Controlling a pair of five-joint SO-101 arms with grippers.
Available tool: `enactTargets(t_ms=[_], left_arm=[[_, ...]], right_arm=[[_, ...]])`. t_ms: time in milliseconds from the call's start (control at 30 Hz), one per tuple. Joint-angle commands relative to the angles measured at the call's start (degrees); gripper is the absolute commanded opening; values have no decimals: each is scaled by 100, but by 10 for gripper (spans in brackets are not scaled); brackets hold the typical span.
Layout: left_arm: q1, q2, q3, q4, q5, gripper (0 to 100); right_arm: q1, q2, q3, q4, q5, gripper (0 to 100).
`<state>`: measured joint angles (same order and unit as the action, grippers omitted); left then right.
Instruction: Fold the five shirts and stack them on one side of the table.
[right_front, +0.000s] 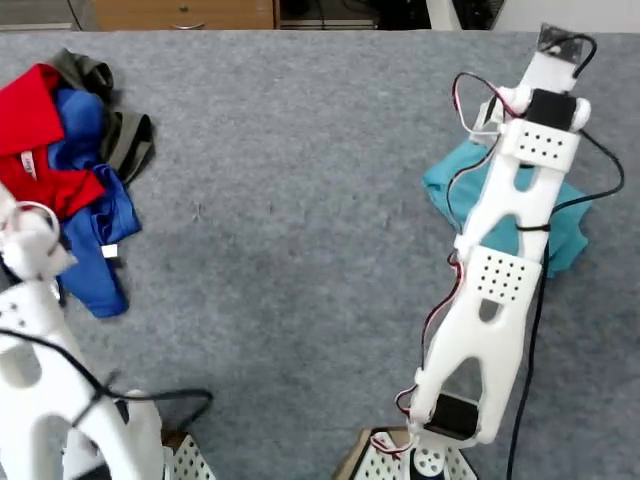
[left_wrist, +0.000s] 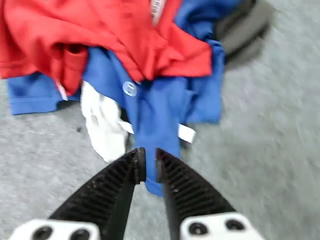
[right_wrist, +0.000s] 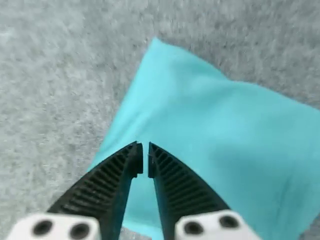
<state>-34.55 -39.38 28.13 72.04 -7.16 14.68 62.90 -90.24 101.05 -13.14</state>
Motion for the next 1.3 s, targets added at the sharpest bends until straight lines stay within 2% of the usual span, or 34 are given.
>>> enactTargets(t_ms=[0,167,233,400,600,700,833,1033,1167,1267], left_arm=[[-457,1042,-1275,-114,105,89],[-862,3055,-3543,202,70,98],[-941,3837,-4404,369,-18,130],[-1116,5684,-6321,378,360,152],[-1011,7811,-8246,413,396,149],[-1011,8593,-9099,431,396,109],[-993,9288,-9864,580,396,19],[-967,9525,-10936,1609,466,19],[-818,9525,-12325,2453,800,19],[-501,9349,-12360,2646,712,19]], right_arm=[[-163,-1095,382,141,70,5],[-400,-2360,2070,141,70,5],[-549,-2870,2870,141,79,5],[-963,-3697,4602,97,88,6],[-998,-4048,5262,114,44,5],[-998,-4242,5402,114,44,5],[-1024,-4453,5437,114,53,5],[-1024,-4620,5446,123,62,5],[-1033,-4892,5710,132,70,5],[-1042,-5279,6202,132,79,5]])
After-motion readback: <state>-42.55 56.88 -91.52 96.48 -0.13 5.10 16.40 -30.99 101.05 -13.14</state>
